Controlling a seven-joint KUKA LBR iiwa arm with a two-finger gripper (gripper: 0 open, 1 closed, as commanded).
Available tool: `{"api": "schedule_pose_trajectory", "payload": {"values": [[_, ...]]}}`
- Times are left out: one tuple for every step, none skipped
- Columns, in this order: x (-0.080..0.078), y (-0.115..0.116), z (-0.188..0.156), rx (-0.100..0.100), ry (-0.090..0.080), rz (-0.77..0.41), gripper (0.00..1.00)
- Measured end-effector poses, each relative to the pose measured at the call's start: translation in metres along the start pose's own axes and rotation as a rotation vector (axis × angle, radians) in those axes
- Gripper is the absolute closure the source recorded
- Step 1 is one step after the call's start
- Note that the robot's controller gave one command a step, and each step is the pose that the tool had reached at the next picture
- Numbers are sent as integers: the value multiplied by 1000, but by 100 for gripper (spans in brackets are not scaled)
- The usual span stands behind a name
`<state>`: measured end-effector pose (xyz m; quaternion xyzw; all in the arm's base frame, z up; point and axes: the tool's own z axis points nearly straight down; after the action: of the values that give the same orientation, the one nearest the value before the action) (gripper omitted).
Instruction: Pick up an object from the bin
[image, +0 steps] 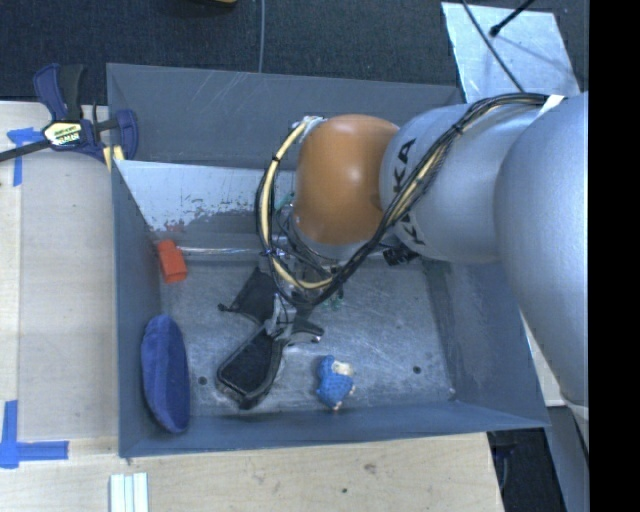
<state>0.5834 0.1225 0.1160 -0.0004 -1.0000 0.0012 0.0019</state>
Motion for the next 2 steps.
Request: {"api": "schedule_pose_trajectory", "payload": {"values": [[-5,2,25,-6,-19,122,0],[-4,3,28,-8,-16,123,100]]}}
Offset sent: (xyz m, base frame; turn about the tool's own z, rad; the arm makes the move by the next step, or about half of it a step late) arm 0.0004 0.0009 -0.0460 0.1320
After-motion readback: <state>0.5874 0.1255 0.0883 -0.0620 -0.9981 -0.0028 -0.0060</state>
